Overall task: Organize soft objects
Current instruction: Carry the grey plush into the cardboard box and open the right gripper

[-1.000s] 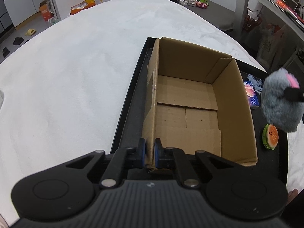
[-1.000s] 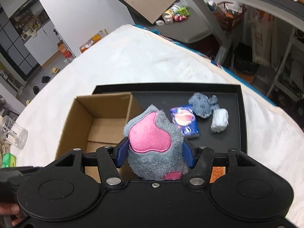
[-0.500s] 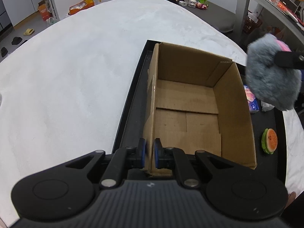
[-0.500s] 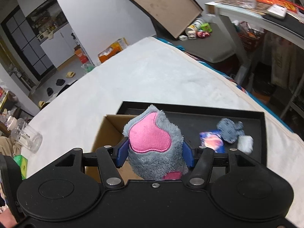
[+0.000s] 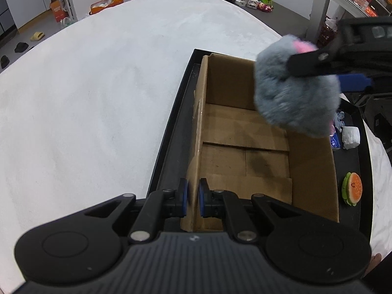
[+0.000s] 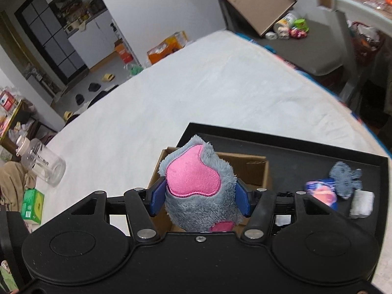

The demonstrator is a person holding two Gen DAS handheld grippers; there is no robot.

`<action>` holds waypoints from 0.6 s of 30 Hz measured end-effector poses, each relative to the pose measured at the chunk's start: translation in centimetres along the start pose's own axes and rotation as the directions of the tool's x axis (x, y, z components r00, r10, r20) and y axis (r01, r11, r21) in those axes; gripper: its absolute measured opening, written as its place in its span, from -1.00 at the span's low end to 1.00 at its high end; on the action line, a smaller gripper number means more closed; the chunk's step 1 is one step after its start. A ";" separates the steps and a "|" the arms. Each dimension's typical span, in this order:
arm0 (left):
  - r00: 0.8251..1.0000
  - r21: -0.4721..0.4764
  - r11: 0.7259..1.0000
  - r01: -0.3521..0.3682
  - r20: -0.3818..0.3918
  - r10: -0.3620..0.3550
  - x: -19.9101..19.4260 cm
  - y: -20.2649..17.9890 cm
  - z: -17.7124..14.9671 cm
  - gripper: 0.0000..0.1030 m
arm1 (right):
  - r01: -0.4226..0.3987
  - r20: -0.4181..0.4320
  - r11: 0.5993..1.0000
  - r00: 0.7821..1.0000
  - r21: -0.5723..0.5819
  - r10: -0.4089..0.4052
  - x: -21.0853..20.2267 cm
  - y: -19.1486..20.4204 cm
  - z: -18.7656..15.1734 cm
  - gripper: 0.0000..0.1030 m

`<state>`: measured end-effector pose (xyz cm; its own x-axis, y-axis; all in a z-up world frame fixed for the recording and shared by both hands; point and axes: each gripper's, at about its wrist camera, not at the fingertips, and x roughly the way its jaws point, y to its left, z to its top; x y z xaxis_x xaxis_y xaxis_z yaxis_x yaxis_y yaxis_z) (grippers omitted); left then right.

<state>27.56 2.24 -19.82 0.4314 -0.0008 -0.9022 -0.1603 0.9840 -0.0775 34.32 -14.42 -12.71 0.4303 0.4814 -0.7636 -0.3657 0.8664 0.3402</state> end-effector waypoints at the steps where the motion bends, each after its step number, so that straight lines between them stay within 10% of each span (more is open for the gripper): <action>1: 1.000 -0.005 1.000 0.002 0.000 -0.002 0.0 0.1 0.1 -0.84 | -0.002 -0.009 1.000 1.000 -0.002 0.002 0.3 0.2 0.0 0.10; 18: 1.000 -0.018 1.000 0.023 0.004 -0.023 0.1 0.4 0.4 -0.83 | -0.001 -0.124 1.000 0.992 0.006 0.002 6.3 1.5 0.3 0.11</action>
<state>27.91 2.75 -19.75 0.4389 -0.0223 -0.8983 -0.1667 0.9803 -0.1058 36.69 -10.04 -16.81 0.3238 0.4628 -0.8252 -0.3614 0.8665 0.3442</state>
